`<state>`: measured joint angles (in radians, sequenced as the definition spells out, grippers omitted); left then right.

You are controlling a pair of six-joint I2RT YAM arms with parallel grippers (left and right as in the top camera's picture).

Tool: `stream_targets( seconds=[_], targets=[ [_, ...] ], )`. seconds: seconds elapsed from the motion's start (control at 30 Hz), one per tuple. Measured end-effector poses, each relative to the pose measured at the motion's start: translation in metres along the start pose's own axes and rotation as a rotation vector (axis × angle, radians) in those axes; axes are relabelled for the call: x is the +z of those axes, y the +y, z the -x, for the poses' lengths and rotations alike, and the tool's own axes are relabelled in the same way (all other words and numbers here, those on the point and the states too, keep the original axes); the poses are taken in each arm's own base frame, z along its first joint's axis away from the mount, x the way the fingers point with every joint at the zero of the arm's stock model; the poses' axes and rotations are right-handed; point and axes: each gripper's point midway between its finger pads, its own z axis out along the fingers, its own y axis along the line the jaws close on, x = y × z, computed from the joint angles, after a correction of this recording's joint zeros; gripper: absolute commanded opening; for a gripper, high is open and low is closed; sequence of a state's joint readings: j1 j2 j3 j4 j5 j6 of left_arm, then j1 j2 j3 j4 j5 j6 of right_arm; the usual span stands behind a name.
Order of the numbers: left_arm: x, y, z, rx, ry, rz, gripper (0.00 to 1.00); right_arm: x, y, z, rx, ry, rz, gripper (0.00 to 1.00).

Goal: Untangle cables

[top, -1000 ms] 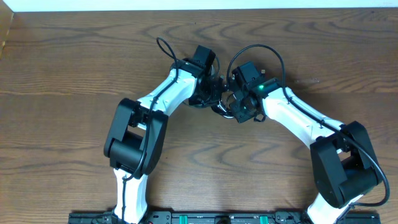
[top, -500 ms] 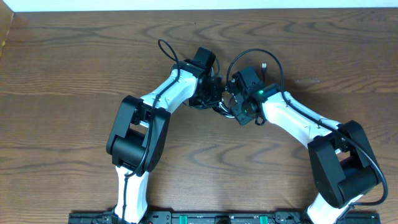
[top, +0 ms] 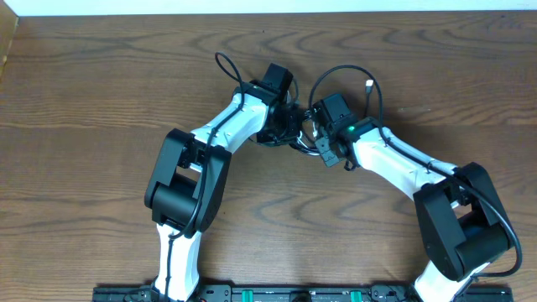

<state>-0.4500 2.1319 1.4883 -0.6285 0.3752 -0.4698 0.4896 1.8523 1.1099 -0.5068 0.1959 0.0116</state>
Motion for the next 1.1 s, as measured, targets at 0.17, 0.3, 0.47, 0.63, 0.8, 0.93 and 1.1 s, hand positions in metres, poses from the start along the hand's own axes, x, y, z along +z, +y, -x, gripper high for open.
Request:
stream_targets(
  seconds=[0.17, 0.3, 0.47, 0.63, 0.8, 0.93, 1.1],
  targets=[
    [0.000, 0.001, 0.000, -0.001, 0.000, 0.007, 0.24, 0.010, -0.043, -0.018, 0.106, 0.058, -0.116, 0.01],
    [0.000, 0.002, 0.000, -0.001, -0.001, 0.009, 0.24, 0.014, -0.055, -0.025, 0.148, 0.079, -0.131, 0.01],
    [0.000, 0.002, -0.001, -0.001, 0.001, 0.010, 0.24, 0.014, -0.051, -0.026, 0.145, 0.088, -0.105, 0.09],
    [-0.004, 0.009, -0.011, 0.004, 0.049, 0.042, 0.28, 0.001, -0.049, -0.030, 0.166, 0.117, -0.071, 0.19],
    [-0.033, 0.001, -0.007, 0.100, -0.002, 0.038, 0.52, -0.032, -0.056, 0.007, 0.348, -0.015, 0.146, 0.27],
    [-0.080, -0.022, 0.002, 0.168, -0.116, -0.015, 0.52, -0.038, -0.044, 0.009, 0.470, -0.004, 0.383, 0.18],
    [-0.084, -0.035, 0.005, 0.242, -0.145, -0.028, 0.52, -0.045, -0.021, 0.019, 0.562, -0.007, 0.508, 0.15]
  ],
)
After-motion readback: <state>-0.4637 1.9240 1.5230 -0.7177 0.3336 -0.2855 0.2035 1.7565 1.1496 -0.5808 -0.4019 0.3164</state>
